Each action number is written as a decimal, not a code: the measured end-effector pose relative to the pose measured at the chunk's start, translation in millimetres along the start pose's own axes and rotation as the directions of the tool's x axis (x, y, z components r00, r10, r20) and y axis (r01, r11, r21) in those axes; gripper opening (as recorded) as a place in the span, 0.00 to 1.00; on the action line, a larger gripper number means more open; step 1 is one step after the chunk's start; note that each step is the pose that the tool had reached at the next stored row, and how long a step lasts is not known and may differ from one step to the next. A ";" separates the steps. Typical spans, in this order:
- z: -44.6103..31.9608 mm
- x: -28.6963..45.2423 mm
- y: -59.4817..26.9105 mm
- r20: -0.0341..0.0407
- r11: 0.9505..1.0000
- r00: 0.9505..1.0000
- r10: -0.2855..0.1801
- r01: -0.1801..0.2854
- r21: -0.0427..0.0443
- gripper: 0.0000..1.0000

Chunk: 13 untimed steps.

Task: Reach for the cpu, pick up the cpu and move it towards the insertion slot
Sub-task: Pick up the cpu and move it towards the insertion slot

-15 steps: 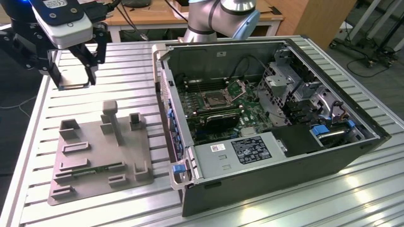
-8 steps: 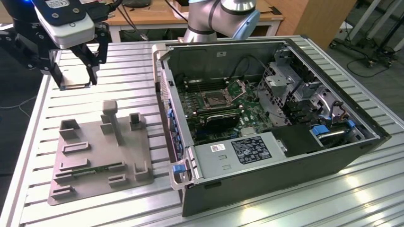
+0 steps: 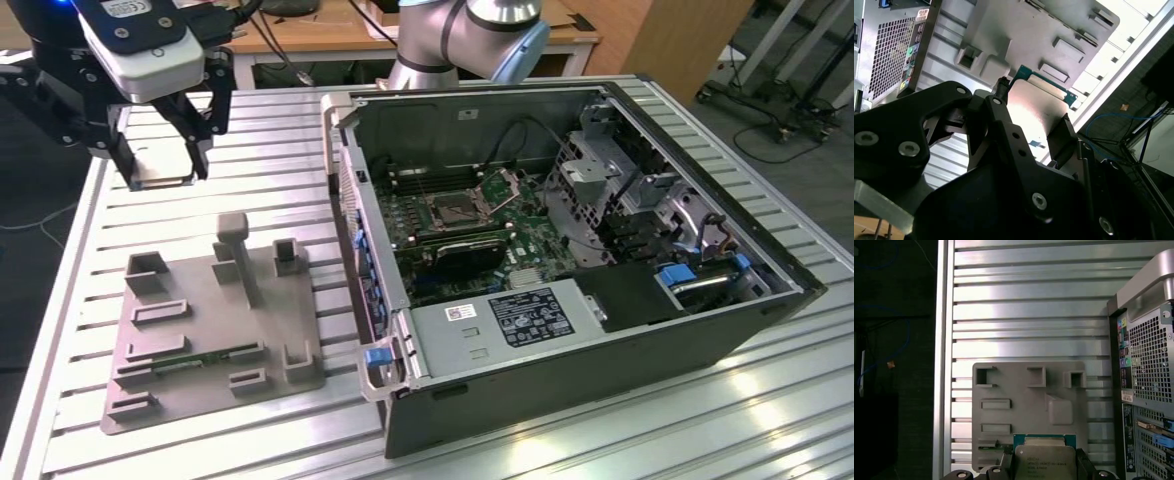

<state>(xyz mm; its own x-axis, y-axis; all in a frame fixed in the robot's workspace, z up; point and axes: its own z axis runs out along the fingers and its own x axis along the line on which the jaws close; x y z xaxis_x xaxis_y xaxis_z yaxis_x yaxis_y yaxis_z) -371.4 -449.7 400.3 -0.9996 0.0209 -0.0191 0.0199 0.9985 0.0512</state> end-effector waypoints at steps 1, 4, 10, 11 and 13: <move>0.0 -0.2 0.0 0.000 1.000 1.000 0.000 0.000 0.000 0.55; 0.1 -1.0 0.0 0.000 1.000 1.000 0.000 0.000 0.000 0.55; 0.1 -2.5 0.1 0.001 1.000 1.000 0.000 0.000 0.000 0.55; 0.2 -2.8 0.0 0.001 1.000 1.000 0.000 0.000 0.000 0.55; 0.2 -3.3 0.0 0.001 1.000 1.000 0.000 0.000 0.000 0.55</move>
<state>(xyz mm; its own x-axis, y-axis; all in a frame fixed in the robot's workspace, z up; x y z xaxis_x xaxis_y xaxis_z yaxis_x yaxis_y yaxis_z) -368.2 -449.7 400.2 -0.9996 0.0209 -0.0198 0.0199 0.9985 0.0513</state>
